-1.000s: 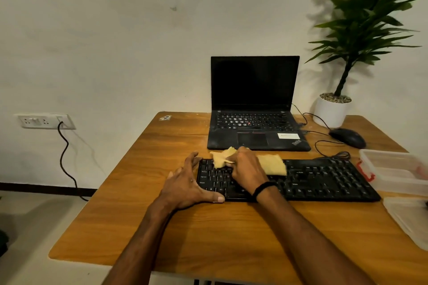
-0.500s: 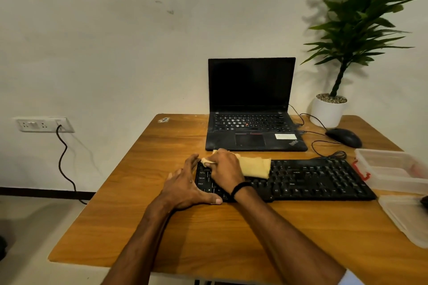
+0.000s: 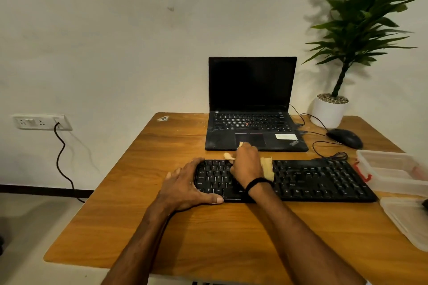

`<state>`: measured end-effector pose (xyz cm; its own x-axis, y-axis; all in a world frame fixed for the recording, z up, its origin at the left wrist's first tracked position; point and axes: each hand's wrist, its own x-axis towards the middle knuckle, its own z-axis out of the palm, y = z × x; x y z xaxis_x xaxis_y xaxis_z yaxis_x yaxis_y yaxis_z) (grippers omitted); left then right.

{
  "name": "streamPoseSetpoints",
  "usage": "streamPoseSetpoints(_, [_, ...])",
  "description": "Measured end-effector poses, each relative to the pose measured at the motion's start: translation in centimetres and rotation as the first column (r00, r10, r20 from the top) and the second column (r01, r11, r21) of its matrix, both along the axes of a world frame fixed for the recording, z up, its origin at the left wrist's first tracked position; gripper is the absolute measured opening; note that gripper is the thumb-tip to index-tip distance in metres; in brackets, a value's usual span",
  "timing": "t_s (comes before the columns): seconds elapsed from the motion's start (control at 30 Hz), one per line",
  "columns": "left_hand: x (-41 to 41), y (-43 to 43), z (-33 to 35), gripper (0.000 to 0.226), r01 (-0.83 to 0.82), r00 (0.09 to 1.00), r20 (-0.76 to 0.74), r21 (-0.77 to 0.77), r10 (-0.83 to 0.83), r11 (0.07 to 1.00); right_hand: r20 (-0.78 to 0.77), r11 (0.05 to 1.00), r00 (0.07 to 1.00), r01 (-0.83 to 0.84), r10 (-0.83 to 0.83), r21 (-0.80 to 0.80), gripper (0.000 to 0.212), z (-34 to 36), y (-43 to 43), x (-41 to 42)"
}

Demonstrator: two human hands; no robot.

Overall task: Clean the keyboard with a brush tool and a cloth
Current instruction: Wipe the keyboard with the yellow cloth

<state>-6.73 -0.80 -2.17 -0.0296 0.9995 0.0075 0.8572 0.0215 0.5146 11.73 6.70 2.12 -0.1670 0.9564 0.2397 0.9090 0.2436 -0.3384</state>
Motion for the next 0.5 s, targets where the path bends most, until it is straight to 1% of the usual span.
streamPoseSetpoints(0.07, [0.0,0.0,0.0,0.135,-0.002,1.0,0.002,0.007,0.002,1.0,0.078,0.999,0.997,-0.02,0.016,0.049,0.025,-0.4,-1.0,-0.6])
streamPoseSetpoints(0.13, [0.1,0.0,0.1,0.136,-0.005,1.0,0.004,0.005,0.005,1.0,0.074,0.999,0.997,-0.003,0.0,0.035,0.025,-0.4,-1.1,-0.9])
streamPoseSetpoints(0.27, [0.0,-0.1,0.2,0.136,-0.004,1.0,0.03,-0.016,0.004,1.0,0.02,0.997,0.997,0.074,-0.075,0.031,0.029,0.1,-0.8,-1.7])
streamPoseSetpoints(0.33, [-0.1,-0.2,0.3,0.139,0.003,0.999,0.046,-0.015,-0.002,1.0,0.016,0.998,0.998,0.058,-0.059,0.023,0.026,-0.4,-1.6,-2.1])
streamPoseSetpoints(0.5, [0.0,-0.3,0.6,0.151,0.015,0.997,0.079,0.009,-0.016,1.0,-0.128,0.998,0.991,0.044,-0.039,0.035,0.021,-0.5,-0.5,-1.9])
